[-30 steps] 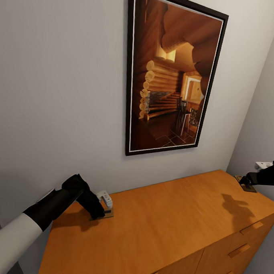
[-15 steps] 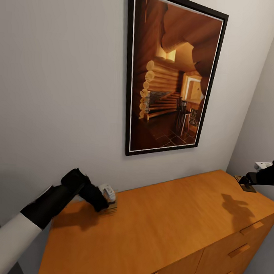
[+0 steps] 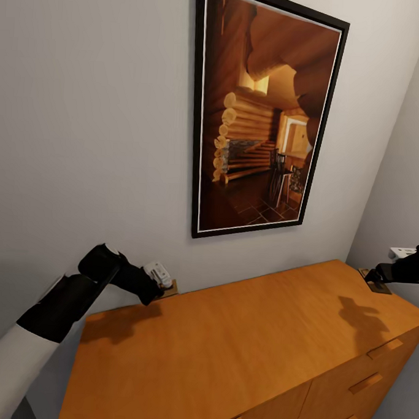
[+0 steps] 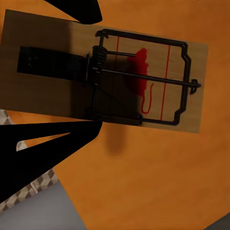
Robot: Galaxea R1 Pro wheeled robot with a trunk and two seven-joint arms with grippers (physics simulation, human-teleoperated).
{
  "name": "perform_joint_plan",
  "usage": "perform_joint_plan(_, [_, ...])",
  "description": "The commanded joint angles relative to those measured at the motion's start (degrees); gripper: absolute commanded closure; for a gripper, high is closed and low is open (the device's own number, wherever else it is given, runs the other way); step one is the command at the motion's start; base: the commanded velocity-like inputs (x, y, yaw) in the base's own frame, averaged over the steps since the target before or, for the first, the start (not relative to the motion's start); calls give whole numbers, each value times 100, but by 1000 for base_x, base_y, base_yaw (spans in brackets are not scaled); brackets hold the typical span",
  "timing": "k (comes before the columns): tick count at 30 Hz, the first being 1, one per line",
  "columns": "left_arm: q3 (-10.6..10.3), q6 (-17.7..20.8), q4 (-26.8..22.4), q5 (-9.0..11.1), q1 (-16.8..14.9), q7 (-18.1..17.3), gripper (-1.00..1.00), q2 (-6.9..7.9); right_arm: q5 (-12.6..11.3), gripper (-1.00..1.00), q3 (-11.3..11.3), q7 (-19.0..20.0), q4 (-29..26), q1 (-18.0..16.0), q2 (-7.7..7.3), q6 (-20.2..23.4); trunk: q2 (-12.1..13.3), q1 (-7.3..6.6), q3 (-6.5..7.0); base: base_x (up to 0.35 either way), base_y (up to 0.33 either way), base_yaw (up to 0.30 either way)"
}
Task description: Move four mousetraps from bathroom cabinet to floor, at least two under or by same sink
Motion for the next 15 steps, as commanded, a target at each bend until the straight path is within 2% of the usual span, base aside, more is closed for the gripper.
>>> perform_joint_plan(1, [-1, 43, -10, -60, -7, -83, 100, 1, 48, 100, -30, 37, -7, -4, 4, 26, -5, 0, -8, 0, 0, 0])
perform_joint_plan(15, [19, 43, -15, -66, -7, -89, 100, 0, 46, 100, -30, 46, -7, -4, 5, 27, -5, 0, -8, 0, 0, 0])
